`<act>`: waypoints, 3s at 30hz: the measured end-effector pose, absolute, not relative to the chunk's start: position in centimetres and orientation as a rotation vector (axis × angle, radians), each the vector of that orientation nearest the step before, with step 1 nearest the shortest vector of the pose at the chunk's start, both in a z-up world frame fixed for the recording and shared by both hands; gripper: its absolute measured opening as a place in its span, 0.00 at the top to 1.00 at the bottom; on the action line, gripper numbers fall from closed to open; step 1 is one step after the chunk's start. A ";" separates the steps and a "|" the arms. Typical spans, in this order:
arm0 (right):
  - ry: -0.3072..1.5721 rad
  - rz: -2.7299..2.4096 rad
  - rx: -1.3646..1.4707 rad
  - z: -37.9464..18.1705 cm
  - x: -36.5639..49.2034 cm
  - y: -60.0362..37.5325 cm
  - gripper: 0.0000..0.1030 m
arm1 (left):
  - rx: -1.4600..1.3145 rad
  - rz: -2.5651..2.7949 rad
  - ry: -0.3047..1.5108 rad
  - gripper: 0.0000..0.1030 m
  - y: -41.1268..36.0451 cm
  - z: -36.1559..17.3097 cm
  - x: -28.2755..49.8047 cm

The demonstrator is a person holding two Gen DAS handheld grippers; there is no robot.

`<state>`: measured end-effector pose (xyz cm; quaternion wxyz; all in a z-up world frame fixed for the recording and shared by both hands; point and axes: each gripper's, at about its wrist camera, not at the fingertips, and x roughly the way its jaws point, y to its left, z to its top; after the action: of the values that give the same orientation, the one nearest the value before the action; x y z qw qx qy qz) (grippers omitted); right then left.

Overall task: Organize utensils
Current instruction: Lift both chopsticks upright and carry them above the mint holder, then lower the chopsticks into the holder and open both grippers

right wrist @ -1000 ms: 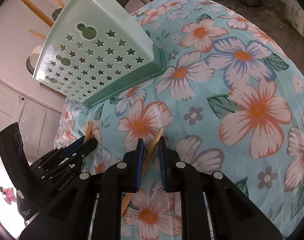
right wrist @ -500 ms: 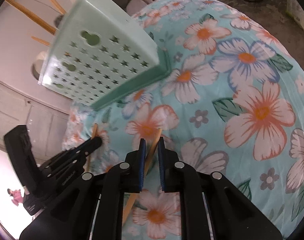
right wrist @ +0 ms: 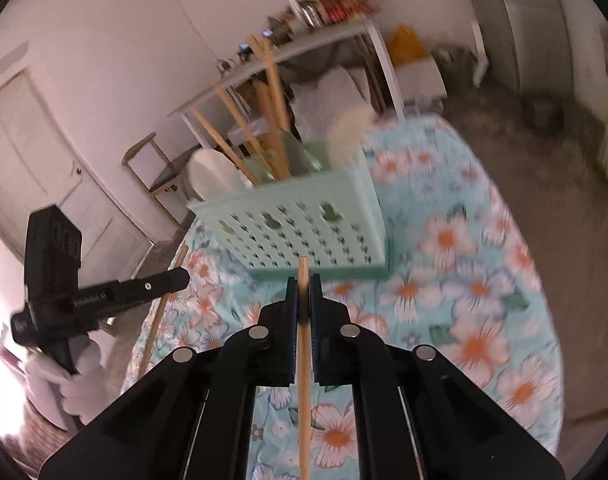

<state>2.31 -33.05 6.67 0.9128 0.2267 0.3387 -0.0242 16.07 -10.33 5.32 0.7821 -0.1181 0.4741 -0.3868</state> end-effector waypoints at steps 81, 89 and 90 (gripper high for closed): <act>0.500 0.002 0.471 12.5 -1.9 -34.8 0.94 | -0.238 -0.788 0.259 0.95 -13.2 27.0 14.6; 0.496 0.000 0.472 12.7 -1.9 -35.2 0.94 | -0.180 -0.721 0.199 0.95 -17.5 23.4 16.6; 0.498 0.001 0.471 12.6 -1.9 -35.2 0.94 | -0.169 -0.715 0.204 0.95 -18.0 22.6 16.9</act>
<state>-1.85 -35.20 12.64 0.9419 0.2308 0.2439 0.0004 16.92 -18.03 22.56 0.9282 -0.0826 0.0997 -0.3490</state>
